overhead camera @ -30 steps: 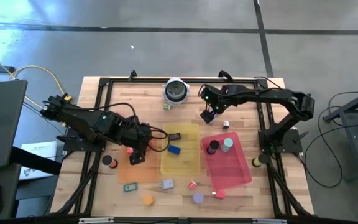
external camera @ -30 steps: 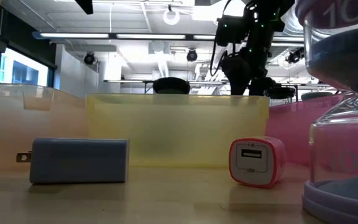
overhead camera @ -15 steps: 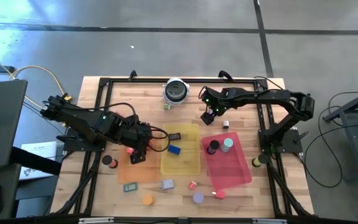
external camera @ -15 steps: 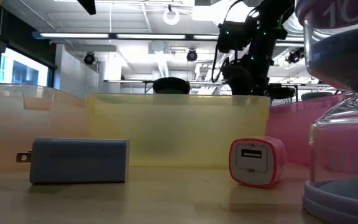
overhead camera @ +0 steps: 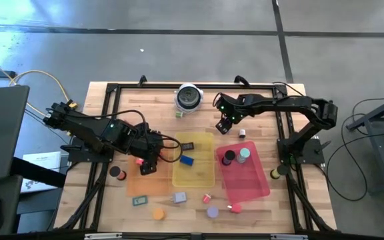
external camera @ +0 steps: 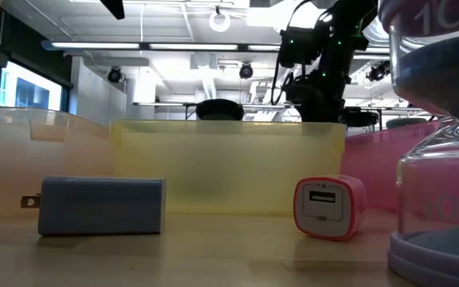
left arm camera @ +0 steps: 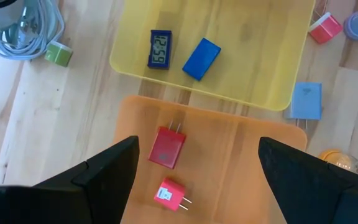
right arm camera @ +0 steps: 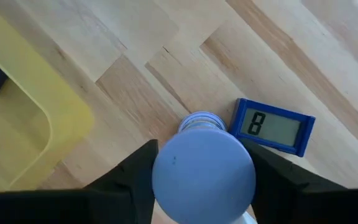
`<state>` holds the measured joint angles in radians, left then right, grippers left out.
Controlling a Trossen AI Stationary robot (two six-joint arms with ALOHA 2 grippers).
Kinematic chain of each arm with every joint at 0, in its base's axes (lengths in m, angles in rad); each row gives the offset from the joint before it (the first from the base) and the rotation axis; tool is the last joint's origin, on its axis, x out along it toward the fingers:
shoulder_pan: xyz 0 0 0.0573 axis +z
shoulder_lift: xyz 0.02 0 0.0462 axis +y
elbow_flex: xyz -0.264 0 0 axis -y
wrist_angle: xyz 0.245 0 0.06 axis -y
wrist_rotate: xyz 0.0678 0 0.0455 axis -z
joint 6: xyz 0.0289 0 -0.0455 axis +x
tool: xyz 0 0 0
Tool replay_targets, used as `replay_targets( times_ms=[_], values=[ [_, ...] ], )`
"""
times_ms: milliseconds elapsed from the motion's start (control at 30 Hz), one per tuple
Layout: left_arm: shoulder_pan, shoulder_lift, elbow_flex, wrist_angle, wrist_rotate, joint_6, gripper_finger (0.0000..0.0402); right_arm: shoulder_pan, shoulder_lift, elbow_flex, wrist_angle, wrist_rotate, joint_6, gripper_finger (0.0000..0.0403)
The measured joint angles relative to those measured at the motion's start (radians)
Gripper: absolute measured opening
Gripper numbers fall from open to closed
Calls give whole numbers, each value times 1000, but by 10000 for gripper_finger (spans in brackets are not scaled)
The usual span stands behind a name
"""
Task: Pick & Place Office items
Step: Put the gray hourglass timer into the red bin
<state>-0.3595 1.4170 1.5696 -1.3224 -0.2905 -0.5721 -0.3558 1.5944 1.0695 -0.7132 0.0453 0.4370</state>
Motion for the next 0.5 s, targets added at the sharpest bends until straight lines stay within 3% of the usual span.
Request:
replay_targets(
  times_ms=[233, 500],
  values=[
    [0, 0, 0, 0, -2, 0, 322, 3, -15, 14, -9, 5, -43, 185],
    [0, 0, 0, 0, -3, 23, 322, 65, -125, 163, -119, 8, -65, 185]
  ],
)
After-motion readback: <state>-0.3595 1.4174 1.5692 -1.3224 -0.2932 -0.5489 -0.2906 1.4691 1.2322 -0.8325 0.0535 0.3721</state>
